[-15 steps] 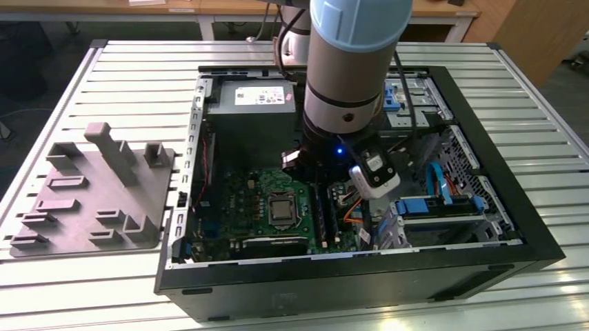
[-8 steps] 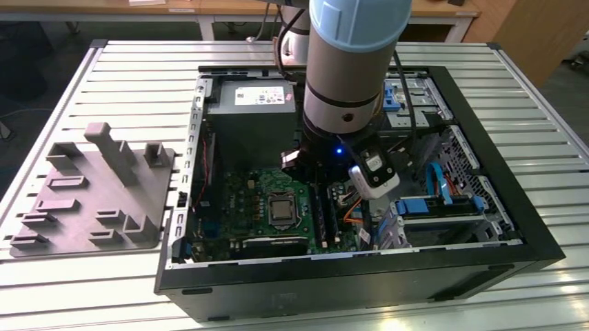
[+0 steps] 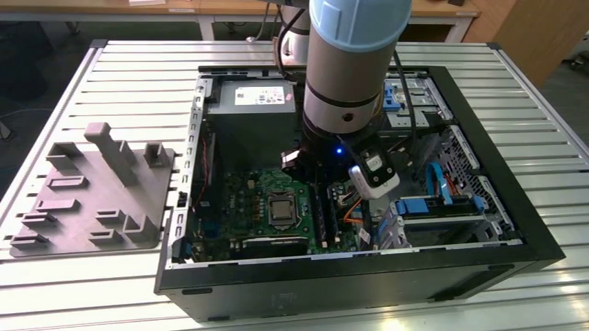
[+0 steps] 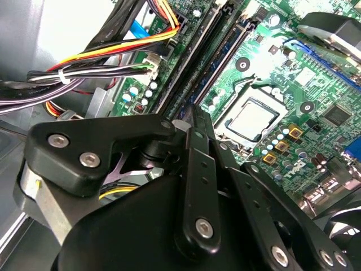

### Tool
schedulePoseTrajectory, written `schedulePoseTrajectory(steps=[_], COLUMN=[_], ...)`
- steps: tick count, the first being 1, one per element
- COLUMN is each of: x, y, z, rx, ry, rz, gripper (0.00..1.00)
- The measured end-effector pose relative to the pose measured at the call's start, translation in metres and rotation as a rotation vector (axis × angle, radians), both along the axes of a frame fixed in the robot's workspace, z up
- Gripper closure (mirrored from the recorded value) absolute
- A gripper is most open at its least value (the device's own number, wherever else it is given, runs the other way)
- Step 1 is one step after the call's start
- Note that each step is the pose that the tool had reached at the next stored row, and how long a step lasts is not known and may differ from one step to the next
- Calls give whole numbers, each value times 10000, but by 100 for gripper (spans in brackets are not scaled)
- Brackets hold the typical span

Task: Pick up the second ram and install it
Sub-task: 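Press down the second ram until it locks into place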

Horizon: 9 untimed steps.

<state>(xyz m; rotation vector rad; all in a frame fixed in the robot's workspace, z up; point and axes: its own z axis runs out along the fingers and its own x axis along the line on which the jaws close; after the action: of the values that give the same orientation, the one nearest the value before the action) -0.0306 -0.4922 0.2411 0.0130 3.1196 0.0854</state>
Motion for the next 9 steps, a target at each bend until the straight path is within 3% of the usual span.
schedulePoseTrajectory(steps=[3, 9], x=[-1, 0], y=[14, 104], z=[1, -5], rx=[-2, -1], ry=[1, 0], rz=[-2, -6], gripper=[90, 90])
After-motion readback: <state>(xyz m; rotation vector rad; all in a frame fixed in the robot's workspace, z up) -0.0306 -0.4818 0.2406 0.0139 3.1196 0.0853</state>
